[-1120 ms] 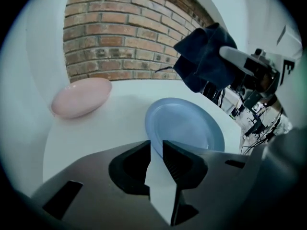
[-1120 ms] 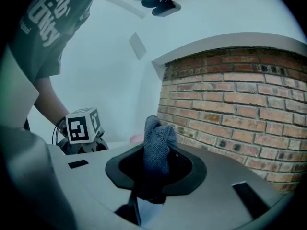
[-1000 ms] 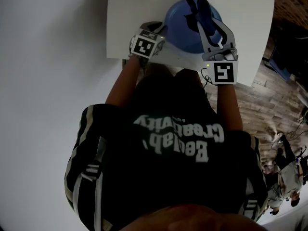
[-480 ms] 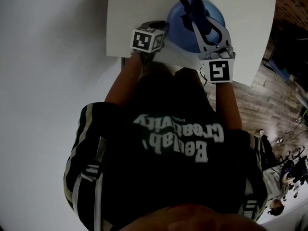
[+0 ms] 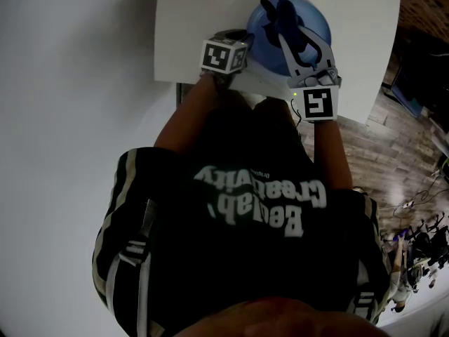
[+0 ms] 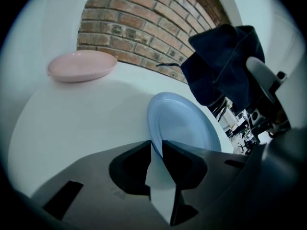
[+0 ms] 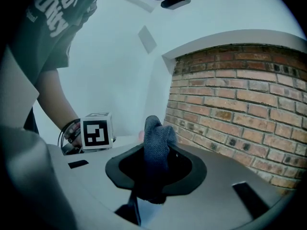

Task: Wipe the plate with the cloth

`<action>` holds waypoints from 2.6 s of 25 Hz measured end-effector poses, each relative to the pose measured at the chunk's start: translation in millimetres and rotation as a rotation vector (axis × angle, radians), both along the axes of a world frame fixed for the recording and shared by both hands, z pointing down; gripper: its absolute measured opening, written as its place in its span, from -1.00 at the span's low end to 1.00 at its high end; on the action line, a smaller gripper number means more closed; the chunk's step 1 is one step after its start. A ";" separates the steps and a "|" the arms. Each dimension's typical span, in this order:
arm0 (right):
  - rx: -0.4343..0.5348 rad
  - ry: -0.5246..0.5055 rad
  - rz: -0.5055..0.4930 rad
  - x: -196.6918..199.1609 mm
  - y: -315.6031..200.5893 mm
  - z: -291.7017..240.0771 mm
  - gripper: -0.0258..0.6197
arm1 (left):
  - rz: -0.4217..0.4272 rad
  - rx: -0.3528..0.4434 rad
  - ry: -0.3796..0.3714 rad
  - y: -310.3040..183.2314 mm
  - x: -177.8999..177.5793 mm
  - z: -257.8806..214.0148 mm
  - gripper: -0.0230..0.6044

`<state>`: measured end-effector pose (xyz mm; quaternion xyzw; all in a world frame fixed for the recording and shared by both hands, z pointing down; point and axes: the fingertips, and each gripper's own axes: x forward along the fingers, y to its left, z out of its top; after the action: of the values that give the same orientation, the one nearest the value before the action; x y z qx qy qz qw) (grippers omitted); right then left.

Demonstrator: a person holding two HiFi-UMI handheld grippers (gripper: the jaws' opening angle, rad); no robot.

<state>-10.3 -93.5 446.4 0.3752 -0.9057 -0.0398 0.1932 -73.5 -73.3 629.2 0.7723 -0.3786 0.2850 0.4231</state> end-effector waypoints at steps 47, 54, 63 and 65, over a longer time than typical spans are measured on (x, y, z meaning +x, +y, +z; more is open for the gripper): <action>-0.344 0.319 -0.259 -85.5 -11.9 152.7 -0.67 | -0.169 -0.149 0.130 -3.0 -35.8 4.9 -0.88; -0.339 0.375 -0.201 -70.4 -33.5 155.2 -0.67 | -0.183 -0.146 0.140 -6.3 -36.8 3.1 -0.88; -0.350 0.414 -0.091 -32.0 -58.8 156.8 -0.68 | -0.206 -0.134 0.143 -9.9 -36.5 1.6 -0.89; -0.357 0.419 -0.069 -22.3 -60.4 157.4 -0.68 | -0.212 -0.127 0.142 -9.2 -37.7 2.2 -0.89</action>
<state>-32.5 -153.9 603.8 0.2878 -0.8510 0.0373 0.4377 -111.1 -82.5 631.4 0.7179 -0.4082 0.2067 0.5247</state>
